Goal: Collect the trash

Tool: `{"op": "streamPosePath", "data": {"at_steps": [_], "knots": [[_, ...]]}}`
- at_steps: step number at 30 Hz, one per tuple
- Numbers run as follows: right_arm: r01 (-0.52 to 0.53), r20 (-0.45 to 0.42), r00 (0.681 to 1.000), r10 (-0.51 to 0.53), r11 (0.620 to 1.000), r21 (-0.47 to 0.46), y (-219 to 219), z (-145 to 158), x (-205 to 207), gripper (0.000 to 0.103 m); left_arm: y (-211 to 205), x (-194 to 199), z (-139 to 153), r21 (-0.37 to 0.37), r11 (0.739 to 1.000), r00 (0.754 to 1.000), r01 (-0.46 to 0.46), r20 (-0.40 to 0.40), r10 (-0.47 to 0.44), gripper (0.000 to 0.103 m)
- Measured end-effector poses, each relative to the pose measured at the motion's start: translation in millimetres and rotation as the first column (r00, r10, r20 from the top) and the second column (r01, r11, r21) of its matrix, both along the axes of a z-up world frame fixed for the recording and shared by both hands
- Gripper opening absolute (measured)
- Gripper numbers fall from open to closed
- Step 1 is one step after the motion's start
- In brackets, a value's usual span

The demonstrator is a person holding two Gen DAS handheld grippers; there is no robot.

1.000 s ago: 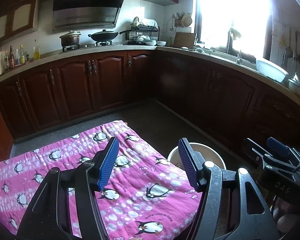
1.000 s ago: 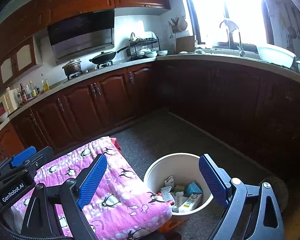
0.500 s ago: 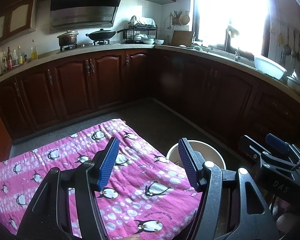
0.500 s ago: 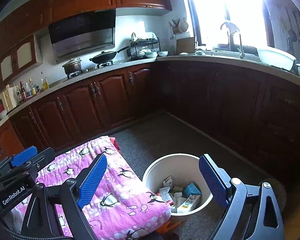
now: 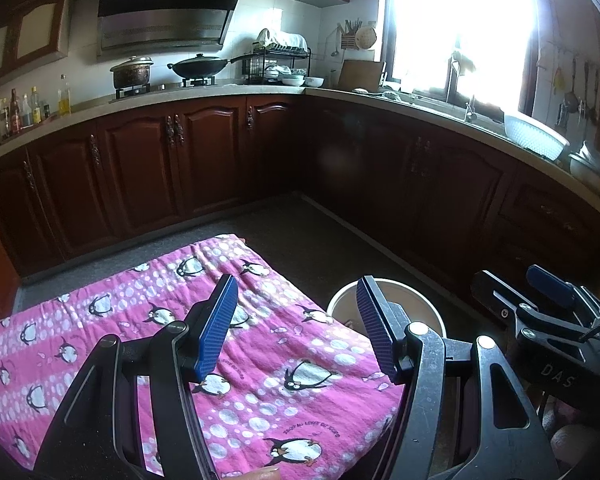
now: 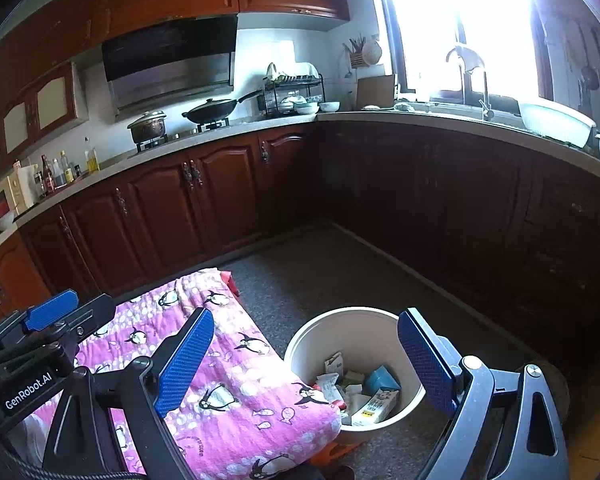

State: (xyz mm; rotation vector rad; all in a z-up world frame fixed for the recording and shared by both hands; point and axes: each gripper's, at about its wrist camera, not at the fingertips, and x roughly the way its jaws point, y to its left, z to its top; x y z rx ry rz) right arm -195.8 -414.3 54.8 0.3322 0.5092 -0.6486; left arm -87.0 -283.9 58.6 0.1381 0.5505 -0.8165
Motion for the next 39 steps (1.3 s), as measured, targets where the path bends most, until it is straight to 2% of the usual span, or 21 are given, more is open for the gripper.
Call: {"op": "streamPosePath", "data": {"at_steps": [39], "knots": [[-0.021,-0.002,1.0,0.021,1.0,0.002,2.0,0.6,2.6,0.092,0.8,-1.6,-1.1,0.007,1.0,1.0,0.0,0.013,0.0,0.061]]}}
